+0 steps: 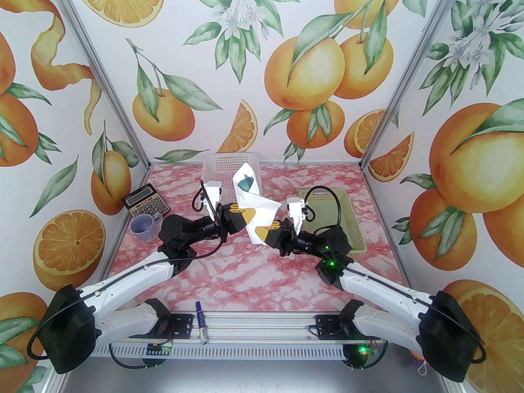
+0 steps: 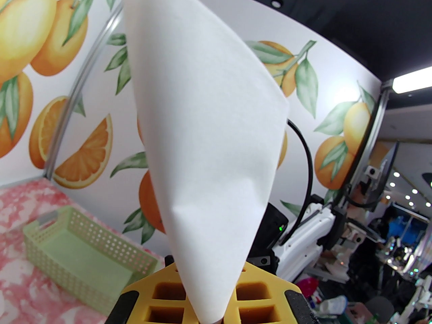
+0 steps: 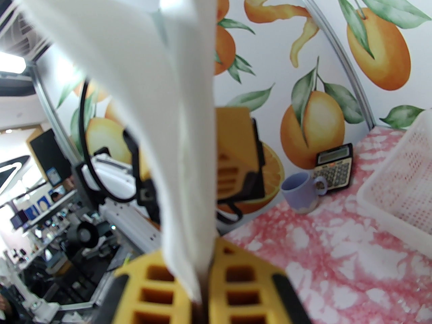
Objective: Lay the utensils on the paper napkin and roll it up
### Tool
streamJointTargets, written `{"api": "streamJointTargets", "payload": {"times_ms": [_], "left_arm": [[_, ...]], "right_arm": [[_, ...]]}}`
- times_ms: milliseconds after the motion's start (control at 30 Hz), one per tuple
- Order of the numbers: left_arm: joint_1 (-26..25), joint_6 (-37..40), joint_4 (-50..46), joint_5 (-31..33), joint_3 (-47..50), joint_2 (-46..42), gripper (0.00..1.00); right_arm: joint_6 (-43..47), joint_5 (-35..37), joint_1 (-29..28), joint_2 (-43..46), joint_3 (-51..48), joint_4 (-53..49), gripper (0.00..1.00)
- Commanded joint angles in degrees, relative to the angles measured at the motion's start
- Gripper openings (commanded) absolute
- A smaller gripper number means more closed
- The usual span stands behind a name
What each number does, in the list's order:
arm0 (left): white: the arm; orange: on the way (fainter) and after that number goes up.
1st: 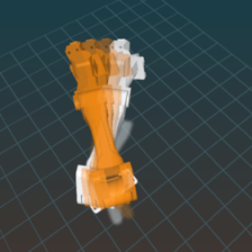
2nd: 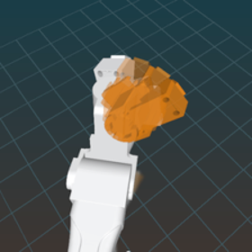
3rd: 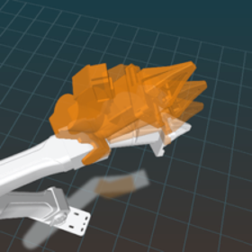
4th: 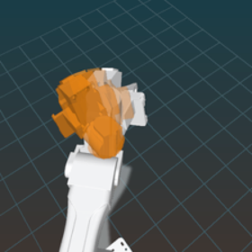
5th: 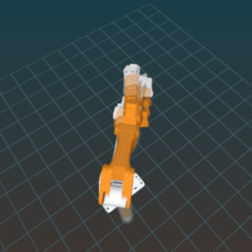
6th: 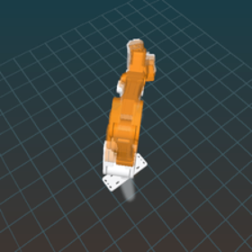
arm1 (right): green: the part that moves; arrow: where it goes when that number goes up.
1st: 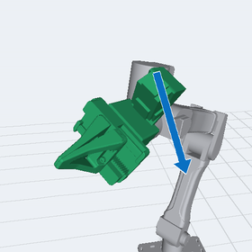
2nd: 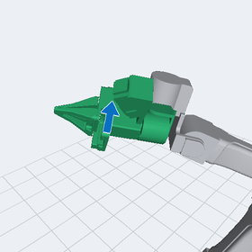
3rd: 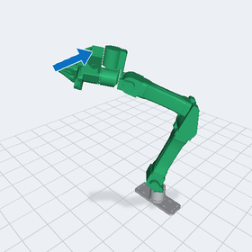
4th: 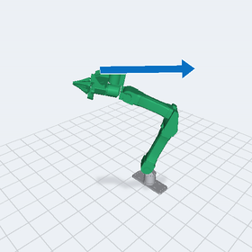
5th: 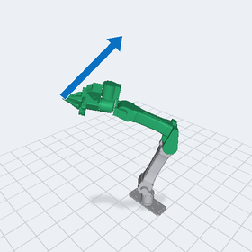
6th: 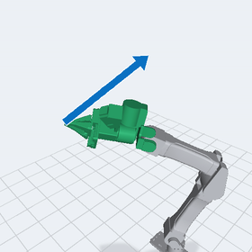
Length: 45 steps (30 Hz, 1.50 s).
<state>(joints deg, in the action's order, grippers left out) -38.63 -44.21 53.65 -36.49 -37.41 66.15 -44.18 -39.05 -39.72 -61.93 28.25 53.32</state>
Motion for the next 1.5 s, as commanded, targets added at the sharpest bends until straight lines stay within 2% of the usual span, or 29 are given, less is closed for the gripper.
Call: {"api": "streamJointTargets", "payload": {"times_ms": [0,67,133,267,400,567,700,833,933,1033,1200,1267,1367,1467], "left_arm": [[0.05,0.65,1.57,-0.85,-2.58,0.12,0.05],[0.06,0.94,1.09,-0.45,-2.48,-0.09,0.02],[-0.01,1.43,0.46,0.13,-2.32,-0.48,0.0],[0.14,2.34,-0.97,1.31,-1.74,-1.67,0.0],[0.17,3.05,-2.69,1.42,-1.53,-2.93,0.0],[0.08,3.21,-3.56,1.32,-1.19,-3.68,0.0],[0.03,3.14,-3.36,1.09,-1.18,-3.58,0.0],[0.02,3.07,-3.26,0.8,-1.26,-3.47,0.0],[-0.13,3.11,-3.32,0.79,-1.24,-3.4,0.0],[-0.09,3.23,-3.3,0.81,-1.26,-3.4,0.0],[-0.3,3.28,-3.31,0.68,-1.26,-3.32,0.0],[-0.31,3.47,-3.5,0.62,-1.26,-3.39,0.0],[-0.3,3.69,-3.73,0.62,-1.18,-3.4,0.0],[-0.29,3.69,-3.46,0.54,-1.13,-3.47,0.0]], "right_arm": [[2.29,-2.0,-0.27,1.17,1.28,-5.02,0.0],[2.85,-1.74,-0.32,1.84,1.2,-6.31,0.02],[2.96,-1.39,-0.2,2.65,1.11,-6.97,0.12],[2.56,-2.02,1.31,4.54,1.33,-8.62,0.41],[0.48,-4.1,6.7,7.41,1.44,-9.36,0.66],[2.0,-6.11,10.73,10.18,5.02,-13.17,0.84],[4.81,-4.93,10.96,9.84,9.07,-15.17,0.88],[3.53,-4.81,10.98,7.06,12.08,-11.13,0.85],[2.23,-5.13,10.9,4.92,13.55,-7.97,0.76],[0.63,-5.34,10.9,3.3,14.07,-5.16,0.62],[-0.79,-5.51,10.91,2.17,14.64,-3.36,0.22],[-1.37,-5.34,10.97,2.24,14.64,-2.72,0.1],[-1.79,-5.14,10.93,2.43,14.73,-2.53,0.0],[-2.93,-5.1,11.37,2.35,14.82,-1.9,0.0]]}}
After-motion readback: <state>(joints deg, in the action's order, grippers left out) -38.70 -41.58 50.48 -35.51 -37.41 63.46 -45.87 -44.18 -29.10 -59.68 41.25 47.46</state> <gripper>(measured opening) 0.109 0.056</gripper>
